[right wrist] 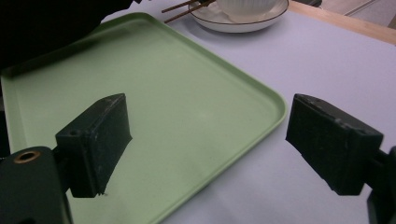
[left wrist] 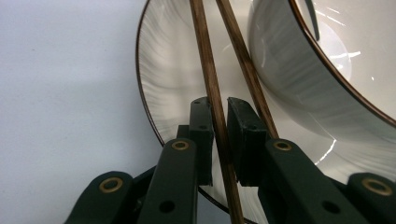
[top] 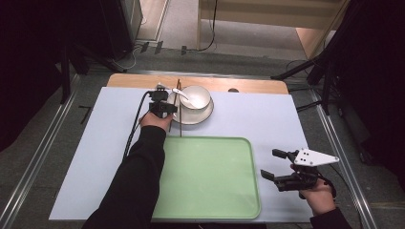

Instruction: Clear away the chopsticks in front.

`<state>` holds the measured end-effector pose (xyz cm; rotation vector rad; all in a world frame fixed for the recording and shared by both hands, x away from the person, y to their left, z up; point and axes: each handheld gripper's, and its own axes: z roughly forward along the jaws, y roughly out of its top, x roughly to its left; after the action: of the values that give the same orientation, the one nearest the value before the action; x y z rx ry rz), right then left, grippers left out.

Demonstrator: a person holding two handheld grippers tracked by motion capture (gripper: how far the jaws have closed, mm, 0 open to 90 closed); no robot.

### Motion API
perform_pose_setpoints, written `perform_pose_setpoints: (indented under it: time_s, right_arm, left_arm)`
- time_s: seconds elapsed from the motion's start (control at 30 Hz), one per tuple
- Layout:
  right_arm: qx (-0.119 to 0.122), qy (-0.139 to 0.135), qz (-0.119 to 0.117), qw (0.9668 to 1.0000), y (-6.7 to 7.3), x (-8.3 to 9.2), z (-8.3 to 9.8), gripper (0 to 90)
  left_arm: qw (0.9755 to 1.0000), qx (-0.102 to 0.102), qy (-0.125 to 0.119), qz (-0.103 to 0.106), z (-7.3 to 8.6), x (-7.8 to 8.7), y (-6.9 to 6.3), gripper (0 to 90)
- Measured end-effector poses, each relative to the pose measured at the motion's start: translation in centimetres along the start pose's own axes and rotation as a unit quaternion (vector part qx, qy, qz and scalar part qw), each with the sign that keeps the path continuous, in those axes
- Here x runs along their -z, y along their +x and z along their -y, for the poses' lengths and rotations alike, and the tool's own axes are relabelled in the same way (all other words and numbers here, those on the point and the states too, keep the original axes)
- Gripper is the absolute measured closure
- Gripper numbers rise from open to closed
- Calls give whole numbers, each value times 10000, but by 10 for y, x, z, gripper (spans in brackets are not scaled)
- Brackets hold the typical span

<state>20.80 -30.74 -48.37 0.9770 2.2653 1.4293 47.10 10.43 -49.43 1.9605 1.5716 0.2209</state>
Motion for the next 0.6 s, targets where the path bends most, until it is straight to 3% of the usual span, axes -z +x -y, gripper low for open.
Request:
perform_pose_setpoints:
  time_s: [0.17,0.33,0.6]
  right_arm:
    - [-1,-7,-8,10000,-1,1,0,142]
    - [-8,-14,-26,10000,-1,0,1,142]
    - [-10,-31,-14,10000,-2,1,1,142]
  left_arm:
    - [9995,267,-140,-34,3,2,6,852]
    - [9994,317,-165,45,2,7,8,856]
    - [9996,66,-268,69,7,39,17,857]
